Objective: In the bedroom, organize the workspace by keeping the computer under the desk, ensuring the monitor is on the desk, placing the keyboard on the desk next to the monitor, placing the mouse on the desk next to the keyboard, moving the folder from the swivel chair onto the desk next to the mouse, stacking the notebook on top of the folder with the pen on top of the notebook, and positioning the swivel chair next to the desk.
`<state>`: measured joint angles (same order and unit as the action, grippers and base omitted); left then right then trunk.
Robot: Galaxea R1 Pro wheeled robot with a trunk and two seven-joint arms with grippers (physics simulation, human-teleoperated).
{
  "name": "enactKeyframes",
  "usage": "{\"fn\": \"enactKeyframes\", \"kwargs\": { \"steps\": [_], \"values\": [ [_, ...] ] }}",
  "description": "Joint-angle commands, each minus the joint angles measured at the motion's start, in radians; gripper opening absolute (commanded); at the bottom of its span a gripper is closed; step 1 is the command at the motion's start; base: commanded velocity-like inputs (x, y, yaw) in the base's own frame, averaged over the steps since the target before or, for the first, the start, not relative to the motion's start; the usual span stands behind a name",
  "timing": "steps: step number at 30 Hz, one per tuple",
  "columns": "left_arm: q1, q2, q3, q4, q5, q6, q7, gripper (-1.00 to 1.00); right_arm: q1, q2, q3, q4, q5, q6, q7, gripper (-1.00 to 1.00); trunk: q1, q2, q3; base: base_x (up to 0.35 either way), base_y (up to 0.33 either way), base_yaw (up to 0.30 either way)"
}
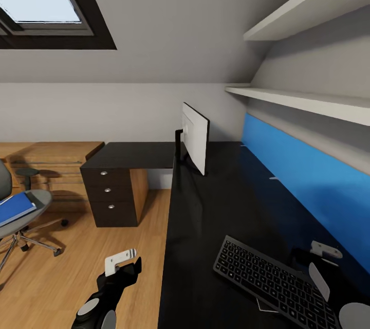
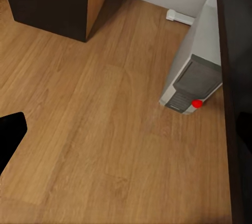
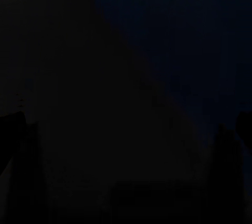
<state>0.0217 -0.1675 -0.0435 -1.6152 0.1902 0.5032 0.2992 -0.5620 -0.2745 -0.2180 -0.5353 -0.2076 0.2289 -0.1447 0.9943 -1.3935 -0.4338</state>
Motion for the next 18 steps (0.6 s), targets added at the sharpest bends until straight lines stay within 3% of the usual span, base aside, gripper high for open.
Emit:
{"fn": "enactKeyframes", "kwargs": {
  "steps": [1,13,18],
  "values": [
    [0.0,0.0,-0.001,-0.002,0.011,0.002,0.009,1.0,0.001,0.0,0.002,-0.001,-0.01,0.017,-0.004,1.0,0.0,-0.001,-0.001,0.0,0.0,0.0],
    [0.0,0.0,-0.001,-0.001,0.01,0.002,0.009,1.0,-0.001,0.0,0.002,-0.002,-0.009,0.061,-0.005,1.0,0.0,-0.001,-0.001,-0.002,0.0,0.0],
    [0.0,0.0,-0.001,-0.001,0.011,0.002,0.009,1.0,-0.001,0.0,0.002,-0.002,-0.009,0.062,-0.006,1.0,0.0,-0.001,-0.001,-0.139,0.0,0.0]
  ]
}}
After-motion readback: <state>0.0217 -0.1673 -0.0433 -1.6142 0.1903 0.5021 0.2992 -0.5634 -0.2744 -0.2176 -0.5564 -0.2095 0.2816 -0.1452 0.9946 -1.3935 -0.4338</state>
